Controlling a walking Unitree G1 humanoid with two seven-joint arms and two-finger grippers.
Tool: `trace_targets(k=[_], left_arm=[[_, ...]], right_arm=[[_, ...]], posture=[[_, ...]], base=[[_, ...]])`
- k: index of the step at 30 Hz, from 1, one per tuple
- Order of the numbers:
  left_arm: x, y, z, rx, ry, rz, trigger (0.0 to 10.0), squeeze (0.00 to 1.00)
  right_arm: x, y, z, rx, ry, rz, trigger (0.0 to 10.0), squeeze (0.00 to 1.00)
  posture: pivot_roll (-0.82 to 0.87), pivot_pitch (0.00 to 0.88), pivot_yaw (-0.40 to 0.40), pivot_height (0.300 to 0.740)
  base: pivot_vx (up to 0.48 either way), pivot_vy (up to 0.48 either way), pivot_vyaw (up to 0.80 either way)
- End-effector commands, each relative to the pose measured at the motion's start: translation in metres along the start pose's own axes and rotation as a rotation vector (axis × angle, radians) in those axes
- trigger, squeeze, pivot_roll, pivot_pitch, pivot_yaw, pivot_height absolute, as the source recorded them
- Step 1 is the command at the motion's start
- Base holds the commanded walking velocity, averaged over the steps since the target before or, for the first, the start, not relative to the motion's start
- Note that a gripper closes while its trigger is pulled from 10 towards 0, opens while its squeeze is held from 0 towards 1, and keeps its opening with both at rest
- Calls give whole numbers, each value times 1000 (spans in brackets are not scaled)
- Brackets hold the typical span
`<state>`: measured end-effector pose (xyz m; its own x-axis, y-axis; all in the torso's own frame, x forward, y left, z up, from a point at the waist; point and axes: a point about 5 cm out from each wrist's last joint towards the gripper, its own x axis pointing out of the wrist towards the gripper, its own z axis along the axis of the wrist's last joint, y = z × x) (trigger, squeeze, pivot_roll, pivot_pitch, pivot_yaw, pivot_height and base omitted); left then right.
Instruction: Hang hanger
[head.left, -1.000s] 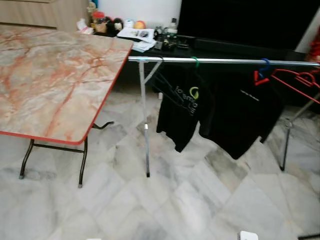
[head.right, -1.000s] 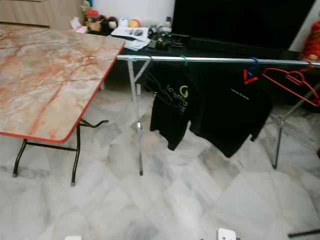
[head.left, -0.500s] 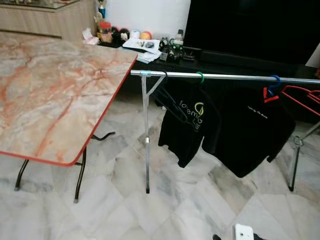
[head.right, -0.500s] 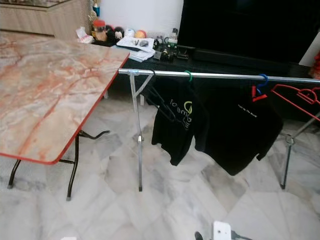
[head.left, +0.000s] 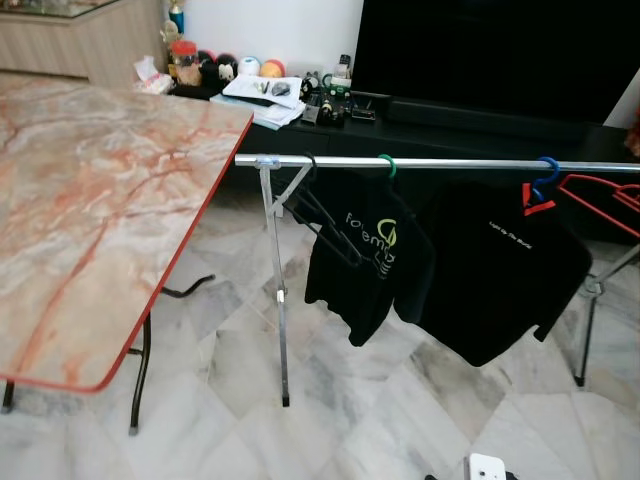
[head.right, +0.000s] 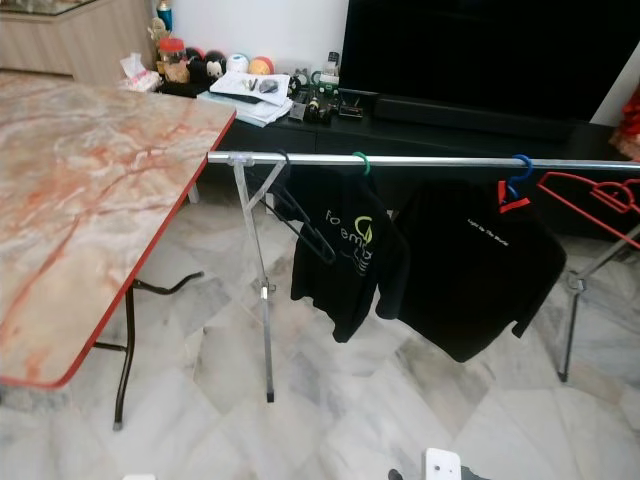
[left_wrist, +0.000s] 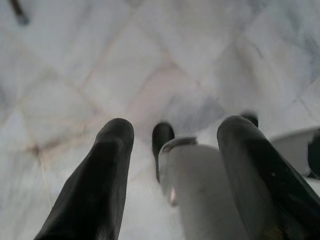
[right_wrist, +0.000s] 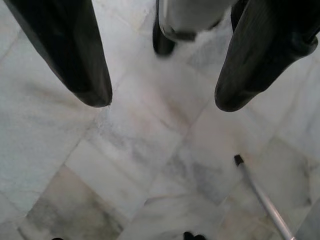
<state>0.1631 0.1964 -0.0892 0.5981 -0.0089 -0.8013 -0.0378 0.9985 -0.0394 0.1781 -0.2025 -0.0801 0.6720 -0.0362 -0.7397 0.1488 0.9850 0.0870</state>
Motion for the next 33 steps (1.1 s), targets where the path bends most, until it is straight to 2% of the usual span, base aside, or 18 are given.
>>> trace_targets(k=[1, 22, 33], left_arm=[[-1, -7, -8, -3, 27, -18, 10000, 0], [-3, -9, -16, 12, 49, -29, 10000, 0], [-3, -9, -18, 5, 54, -10, 10000, 0]], right_arm=[[-2, -10, 0, -4, -1, -24, 10000, 0], [-6, -9, 4, -44, -104, 72, 10000, 0], [-7, -8, 6, -43, -140, 114, 10000, 0]], posture=[[87, 65, -60, 740], [91, 50, -66, 740], [119, 26, -80, 740]], base=[[307, 0, 0], [309, 0, 0], [0, 0, 0]])
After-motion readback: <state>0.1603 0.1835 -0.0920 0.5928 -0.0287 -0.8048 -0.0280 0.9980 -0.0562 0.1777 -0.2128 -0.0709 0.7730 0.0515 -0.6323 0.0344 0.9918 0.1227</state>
